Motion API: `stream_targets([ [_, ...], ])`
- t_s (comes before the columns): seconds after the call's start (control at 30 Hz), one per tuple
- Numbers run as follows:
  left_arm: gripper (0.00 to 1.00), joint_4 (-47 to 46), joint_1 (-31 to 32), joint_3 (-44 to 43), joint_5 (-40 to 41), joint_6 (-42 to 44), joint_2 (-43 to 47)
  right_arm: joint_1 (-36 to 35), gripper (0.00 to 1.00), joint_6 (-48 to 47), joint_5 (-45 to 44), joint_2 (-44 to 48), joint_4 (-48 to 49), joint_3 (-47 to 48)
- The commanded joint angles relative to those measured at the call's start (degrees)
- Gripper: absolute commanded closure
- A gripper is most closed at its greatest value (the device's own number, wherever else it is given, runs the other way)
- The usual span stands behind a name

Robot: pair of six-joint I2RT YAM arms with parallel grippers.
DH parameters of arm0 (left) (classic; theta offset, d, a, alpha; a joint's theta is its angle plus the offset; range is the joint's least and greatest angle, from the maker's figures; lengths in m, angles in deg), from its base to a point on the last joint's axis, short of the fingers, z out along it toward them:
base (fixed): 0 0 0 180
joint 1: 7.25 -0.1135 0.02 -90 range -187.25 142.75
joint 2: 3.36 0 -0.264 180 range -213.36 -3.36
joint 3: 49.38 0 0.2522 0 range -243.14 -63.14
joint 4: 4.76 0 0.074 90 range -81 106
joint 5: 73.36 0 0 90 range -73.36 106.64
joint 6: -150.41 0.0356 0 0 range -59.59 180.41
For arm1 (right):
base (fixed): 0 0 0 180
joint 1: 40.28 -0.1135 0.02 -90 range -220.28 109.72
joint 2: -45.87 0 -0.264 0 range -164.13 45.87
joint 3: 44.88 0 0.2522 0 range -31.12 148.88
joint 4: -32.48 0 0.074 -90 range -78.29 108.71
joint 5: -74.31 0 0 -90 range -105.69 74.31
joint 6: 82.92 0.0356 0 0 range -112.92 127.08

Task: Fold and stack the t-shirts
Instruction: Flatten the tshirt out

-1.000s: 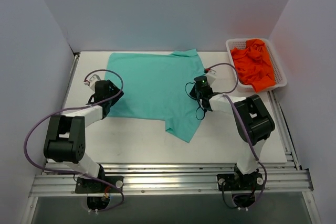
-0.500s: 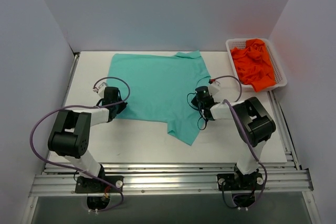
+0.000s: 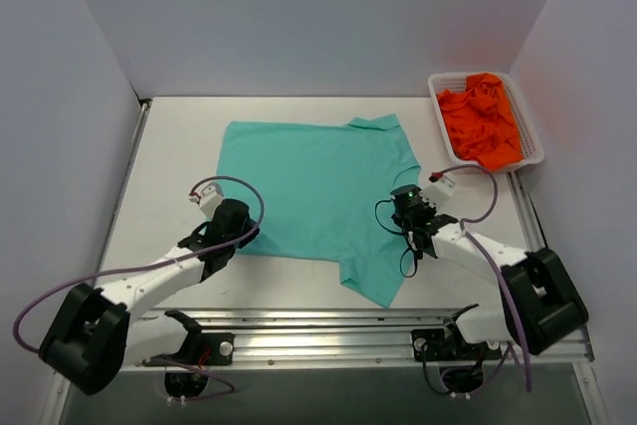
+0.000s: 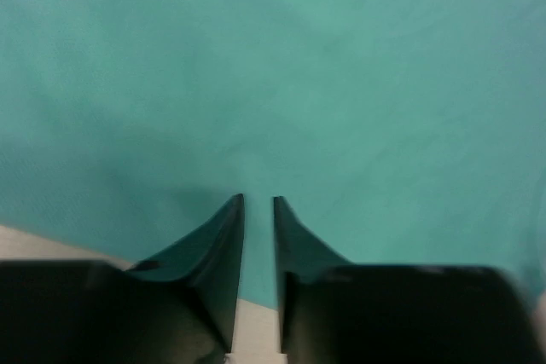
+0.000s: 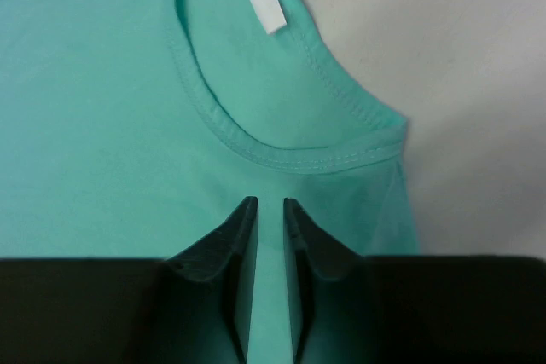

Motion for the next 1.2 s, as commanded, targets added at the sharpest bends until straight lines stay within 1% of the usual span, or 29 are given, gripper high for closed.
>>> stream_targets([
  [0.0, 0.65, 8.02, 1.88, -2.00, 6.55, -1.63, 9.44, -1.49, 0.80, 1.73, -6.68, 11.21, -10.27, 0.90],
  [0.03, 0.51, 8.83, 2.15, -2.62, 6.73, -1.19, 11.20, -2.01, 0.65, 1.20, -7.30, 12.88, -11.25, 1.78],
  [0.07, 0.40, 9.62, 2.32, -3.50, 7.00, -0.75, 14.17, -2.28, 0.52, 0.76, -8.00, 15.33, -11.96, 2.83],
  [0.1, 0.24, 10.58, 2.50, -5.33, 7.61, 0.56, 15.33, -2.37, 0.38, -0.29, -9.31, 16.05, -13.88, 5.71],
  [0.17, 0.15, 10.33, 2.85, -6.92, 9.02, 2.32, 17.09, -2.72, 0.32, -2.57, -10.55, 15.89, -13.03, 8.45],
  [0.2, 0.11, 8.85, 2.94, -7.71, 9.46, 3.72, 17.10, -2.63, 0.26, -4.67, -11.25, 14.93, -10.41, 11.16],
  [0.23, 0.10, 7.53, 2.94, -7.90, 9.46, 4.61, 16.32, -2.63, 0.24, -5.65, -11.52, 13.61, -9.34, 12.67],
  [0.27, 0.10, 6.12, 2.94, -7.90, 9.37, 5.40, 15.70, -2.28, 0.23, -6.62, -11.61, 9.51, -8.55, 14.60],
  [0.3, 0.11, 3.85, 2.94, -7.90, 9.02, 5.84, 14.83, -2.02, 0.22, -7.50, -11.61, 6.69, -7.67, 19.14],
  [0.33, 0.13, 2.69, 2.85, -7.64, 7.98, 5.93, 12.82, -1.58, 0.21, -8.29, -11.53, 0.57, -7.66, 21.80],
  [0.4, 0.17, -1.86, 2.94, -6.67, 6.39, 6.55, 10.70, 0.34, 0.22, -9.26, -9.34, -6.23, -7.14, 27.42],
  [0.43, 0.21, -4.06, 2.94, -5.88, 5.86, 6.55, 8.69, 1.14, 0.23, -9.78, -7.15, -13.14, -6.96, 33.10],
  [0.47, 0.24, -5.04, 2.94, -5.44, 4.81, 6.46, 7.80, 2.02, 0.27, -10.05, -5.65, -16.25, -6.78, 35.95],
  [0.5, 0.25, -7.32, 3.03, -5.00, 4.28, 6.72, 7.00, 3.59, 0.35, -10.49, -4.07, -19.50, -5.65, 38.67],
  [0.53, 0.27, -8.21, 2.94, -4.56, 3.84, 6.81, 5.69, 4.39, 0.38, -10.75, -1.70, -22.49, -5.46, 44.01],
  [0.57, 0.30, -8.65, 2.94, -3.86, 3.75, 6.99, 5.24, 5.01, 0.41, -11.45, -0.46, -28.18, -5.37, 46.93],
  [0.6, 0.32, -9.79, 2.94, -3.51, 3.23, 6.99, 4.89, 5.97, 0.46, -11.98, 0.42, -31.02, -5.90, 49.92],
  [0.63, 0.33, -10.23, 2.94, -3.16, 3.05, 7.25, 4.54, 6.24, 0.46, -12.42, 0.52, -33.57, -6.68, 56.13],
  [0.67, 0.34, -10.76, 2.94, -2.80, 2.61, 7.43, 4.45, 6.42, 0.47, -13.30, 0.26, -38.12, -7.91, 59.32],
  [0.73, 0.34, -11.38, 2.94, -2.10, 2.43, 7.87, 4.45, 7.12, 0.47, -14.70, -0.27, -41.75, -9.50, 64.69],
  [0.77, 0.35, -11.64, 2.94, -1.84, 2.43, 8.04, 4.62, 7.39, 0.47, -15.23, -0.45, -44.73, -10.11, 69.33],
  [0.83, 0.35, -12.08, 2.94, -1.13, 2.86, 8.57, 4.88, 8.44, 0.47, -16.03, -0.19, -47.21, -11.43, 73.31],
  [0.87, 0.36, -12.17, 2.94, -0.96, 3.13, 8.75, 5.15, 8.79, 0.47, -16.20, 0.07, -49.48, -12.05, 76.98],
  [1.0, 0.36, -12.52, 2.85, -0.69, 3.48, 9.45, 5.06, 10.20, 0.48, -16.82, 1.04, -54.33, -14.86, 84.03],
  [1.17, 0.36, -13.05, 2.77, -1.13, 3.57, 9.89, 3.57, 10.82, 0.48, -16.30, 2.54, -58.20, -15.92, 88.27],
])
